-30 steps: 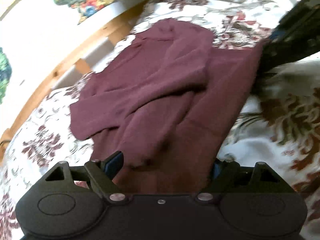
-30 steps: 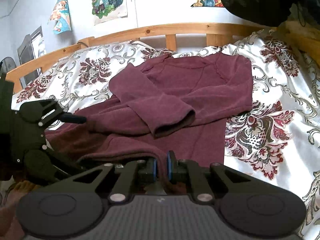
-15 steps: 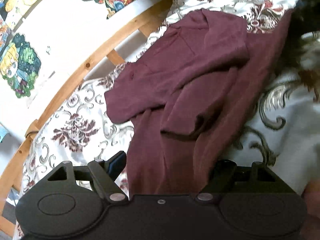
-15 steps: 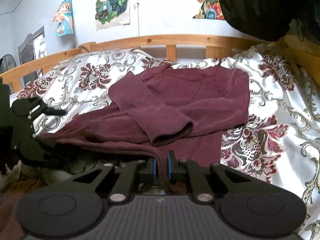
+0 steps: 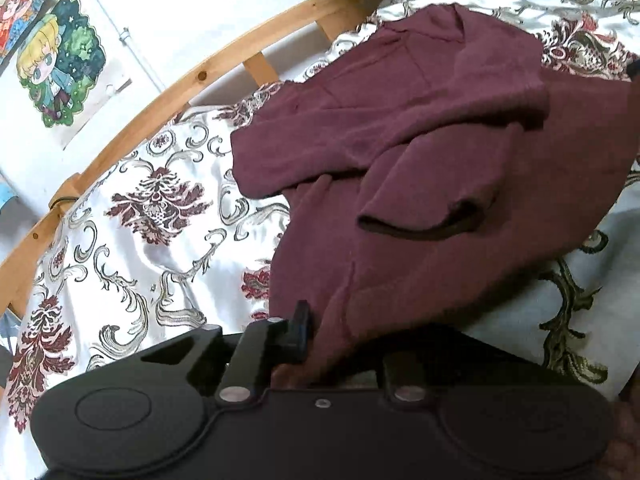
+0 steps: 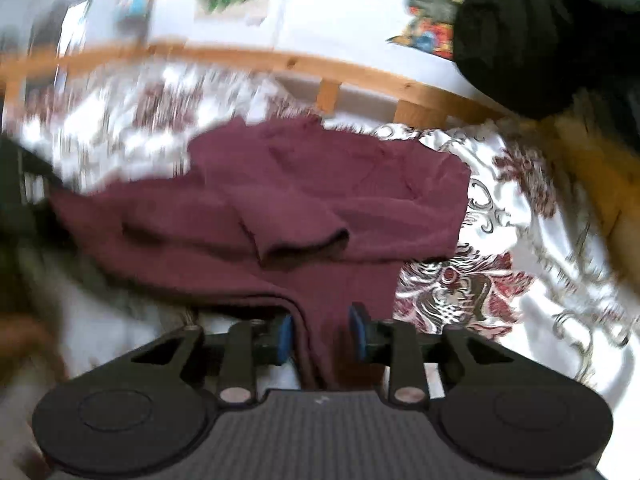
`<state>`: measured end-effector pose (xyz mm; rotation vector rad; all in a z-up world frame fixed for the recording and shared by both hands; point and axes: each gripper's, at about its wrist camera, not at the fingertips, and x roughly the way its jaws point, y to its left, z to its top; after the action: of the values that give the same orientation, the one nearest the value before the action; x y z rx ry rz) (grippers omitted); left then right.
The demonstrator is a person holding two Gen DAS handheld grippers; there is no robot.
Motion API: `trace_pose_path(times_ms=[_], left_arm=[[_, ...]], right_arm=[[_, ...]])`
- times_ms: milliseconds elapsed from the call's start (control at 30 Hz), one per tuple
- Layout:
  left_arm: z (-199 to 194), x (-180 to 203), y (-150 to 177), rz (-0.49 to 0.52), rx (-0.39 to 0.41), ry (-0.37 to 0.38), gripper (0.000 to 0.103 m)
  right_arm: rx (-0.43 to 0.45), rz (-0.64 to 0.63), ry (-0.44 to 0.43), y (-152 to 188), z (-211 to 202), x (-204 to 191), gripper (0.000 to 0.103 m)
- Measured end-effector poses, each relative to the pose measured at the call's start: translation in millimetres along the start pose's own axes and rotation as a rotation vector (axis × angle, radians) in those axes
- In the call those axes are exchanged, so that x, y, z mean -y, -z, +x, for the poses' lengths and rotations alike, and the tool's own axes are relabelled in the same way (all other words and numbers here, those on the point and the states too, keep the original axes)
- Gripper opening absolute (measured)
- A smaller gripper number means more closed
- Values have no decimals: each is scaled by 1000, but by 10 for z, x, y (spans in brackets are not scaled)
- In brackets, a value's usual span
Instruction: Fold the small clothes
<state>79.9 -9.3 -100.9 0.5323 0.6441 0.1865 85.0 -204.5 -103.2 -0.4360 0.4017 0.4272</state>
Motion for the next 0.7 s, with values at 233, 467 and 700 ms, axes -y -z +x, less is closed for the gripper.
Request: trace_pose_path(times_ms=[233,467,700], left_arm=[[-96,-148,-5,-83,56,-7,9],[-370,-255,26,-153,148,40,6],[-723,-535,208,-279,167,168,6]], right_arm=[[-105,-166,57,125,70,-241,13],[-23,-47,96,-56,-394,-164,9],[-10,96,109,-175,-883,-116,9]])
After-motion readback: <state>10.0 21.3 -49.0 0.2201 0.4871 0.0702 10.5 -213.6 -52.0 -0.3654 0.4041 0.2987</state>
